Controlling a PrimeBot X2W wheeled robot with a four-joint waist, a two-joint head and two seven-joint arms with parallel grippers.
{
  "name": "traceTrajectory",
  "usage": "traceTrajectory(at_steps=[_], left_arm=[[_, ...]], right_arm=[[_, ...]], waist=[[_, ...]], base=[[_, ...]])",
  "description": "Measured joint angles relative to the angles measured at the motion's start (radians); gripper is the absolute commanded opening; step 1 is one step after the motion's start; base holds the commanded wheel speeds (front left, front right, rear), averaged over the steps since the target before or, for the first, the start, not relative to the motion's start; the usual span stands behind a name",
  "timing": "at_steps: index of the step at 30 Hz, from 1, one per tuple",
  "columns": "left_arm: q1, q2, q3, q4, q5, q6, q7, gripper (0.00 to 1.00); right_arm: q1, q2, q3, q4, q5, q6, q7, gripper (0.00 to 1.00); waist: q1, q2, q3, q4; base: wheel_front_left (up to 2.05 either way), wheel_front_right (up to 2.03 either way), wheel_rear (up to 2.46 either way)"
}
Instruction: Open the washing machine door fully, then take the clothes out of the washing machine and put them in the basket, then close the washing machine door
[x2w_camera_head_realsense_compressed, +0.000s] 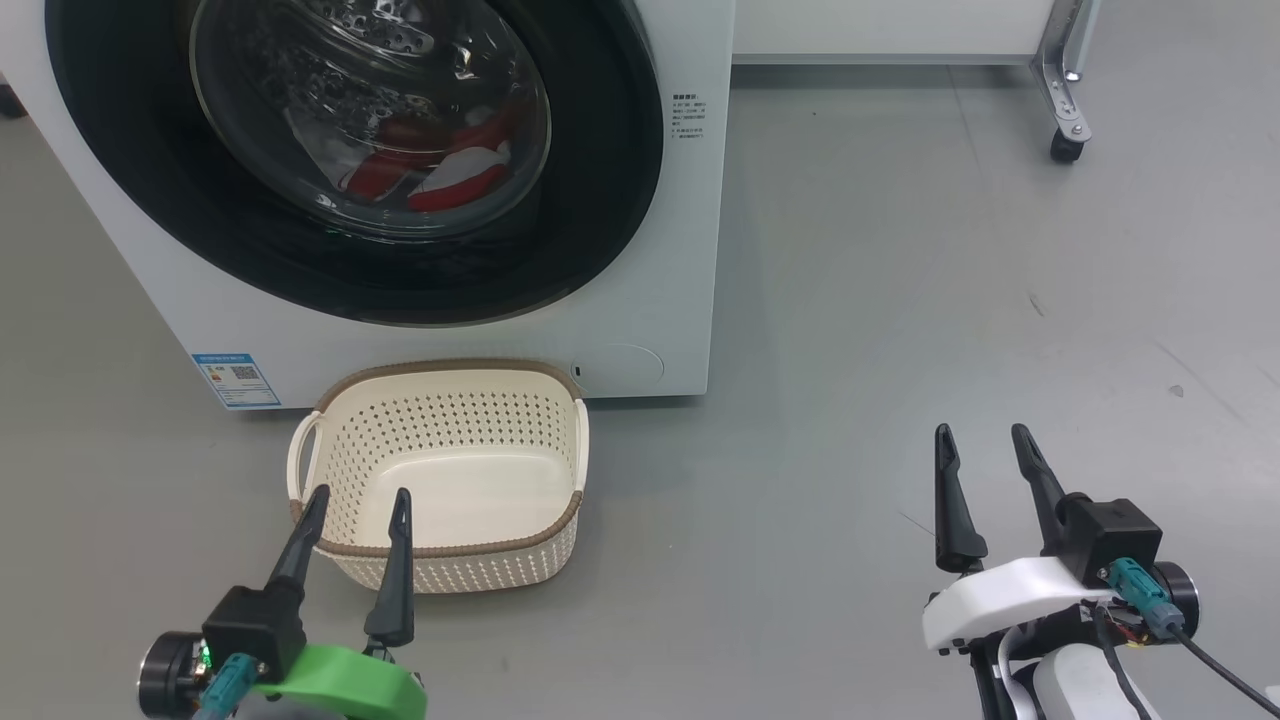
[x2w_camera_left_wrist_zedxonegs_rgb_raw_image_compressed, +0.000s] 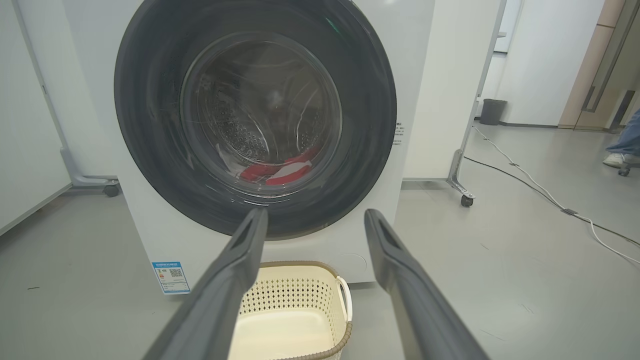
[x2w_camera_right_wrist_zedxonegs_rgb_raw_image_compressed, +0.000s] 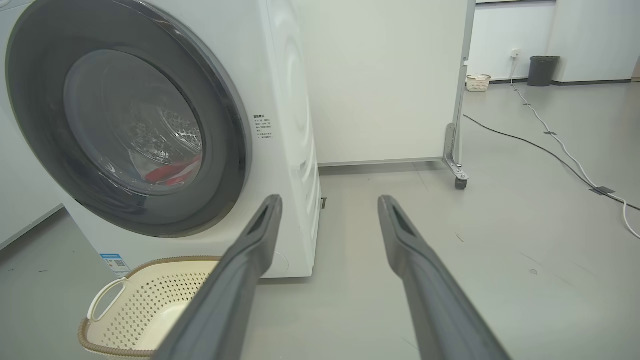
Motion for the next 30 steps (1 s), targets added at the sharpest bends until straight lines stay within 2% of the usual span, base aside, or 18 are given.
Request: traceTrajectory(at_steps=[3,14,30], left_arm=[[0.007,0.000,-0.009,0.017,0.029,0.015,-0.002,1.00],[0.010,0.002,-0.028,0.093,-0.013,0.044,-0.004,1.00],[0.006,0.002,-0.048,0.168,-0.041,0.060,-0.003,1.00]], right_arm=[[0.000,0.000,0.008,0.011,-0.015,-0.007,-0.006,1.00],[0.000,0.001,0.012,0.079,-0.008,-0.017,0.040,1.00],[-0.011,0.004,0.014,0.090,-0.005,-0.025,0.041,1.00]], waist=[[0.0000,0.0000,-0.002,-0.002],[0.0000,0.0000,-0.004,-0.011],[0.0000,0.0000,0.012,-0.010]], base=[[0.00,0.00,0.00],[0.00,0.00,0.00],[0.00,0.00,0.00]])
